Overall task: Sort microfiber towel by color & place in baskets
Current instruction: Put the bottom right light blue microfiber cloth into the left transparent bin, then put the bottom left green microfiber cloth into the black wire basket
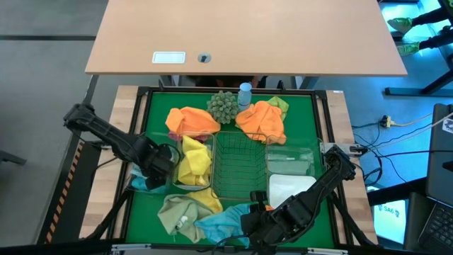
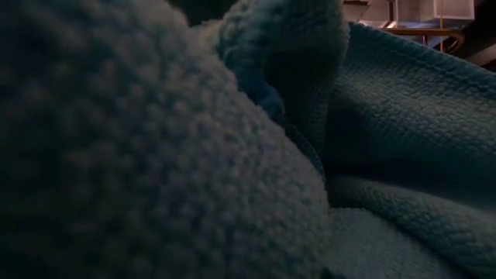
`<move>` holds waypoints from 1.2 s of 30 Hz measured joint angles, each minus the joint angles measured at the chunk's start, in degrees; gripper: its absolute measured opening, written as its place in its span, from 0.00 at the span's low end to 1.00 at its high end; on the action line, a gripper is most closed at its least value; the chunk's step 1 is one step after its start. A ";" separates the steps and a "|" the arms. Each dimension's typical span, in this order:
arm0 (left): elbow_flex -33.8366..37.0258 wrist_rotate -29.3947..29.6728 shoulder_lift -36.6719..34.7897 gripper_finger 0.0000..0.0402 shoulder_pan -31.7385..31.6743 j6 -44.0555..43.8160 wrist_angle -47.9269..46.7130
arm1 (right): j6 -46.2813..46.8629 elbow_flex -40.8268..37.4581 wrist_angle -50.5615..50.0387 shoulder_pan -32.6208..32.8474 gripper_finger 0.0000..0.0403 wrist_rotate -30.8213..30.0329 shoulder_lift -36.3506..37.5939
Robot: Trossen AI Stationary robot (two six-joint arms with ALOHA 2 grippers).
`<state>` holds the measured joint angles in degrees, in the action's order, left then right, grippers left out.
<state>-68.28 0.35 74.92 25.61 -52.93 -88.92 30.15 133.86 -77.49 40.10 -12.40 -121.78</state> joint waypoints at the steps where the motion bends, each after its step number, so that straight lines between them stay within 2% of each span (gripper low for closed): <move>1: -1.21 0.84 -0.43 0.28 0.00 -0.60 -0.03 | 0.00 0.00 -0.01 0.00 0.42 0.00 0.00; 5: -6.54 1.89 -1.63 0.28 0.57 -2.72 0.52 | 0.00 0.00 0.02 0.00 0.42 0.00 0.00; 8: -9.73 1.90 -1.80 0.28 2.55 -3.50 4.94 | 0.00 0.00 0.04 0.00 0.42 0.01 0.00; 16: -9.29 1.90 -1.69 0.28 10.55 -5.20 31.51 | 0.02 0.00 0.34 0.00 0.42 0.02 0.01; 19: -8.00 1.92 -1.46 0.28 13.44 -5.44 37.60 | 0.02 0.00 0.35 0.00 0.42 0.02 0.01; 27: -5.97 3.28 2.36 0.28 19.60 -5.59 38.91 | 0.02 0.00 0.35 0.00 0.42 0.04 -0.01; 36: -5.59 5.79 9.19 0.28 21.71 -5.47 38.92 | 0.02 0.00 0.97 0.00 0.42 0.03 -0.01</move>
<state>-73.87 6.13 84.11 47.32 -58.41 -50.00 30.17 133.86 -76.53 40.10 -12.37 -121.79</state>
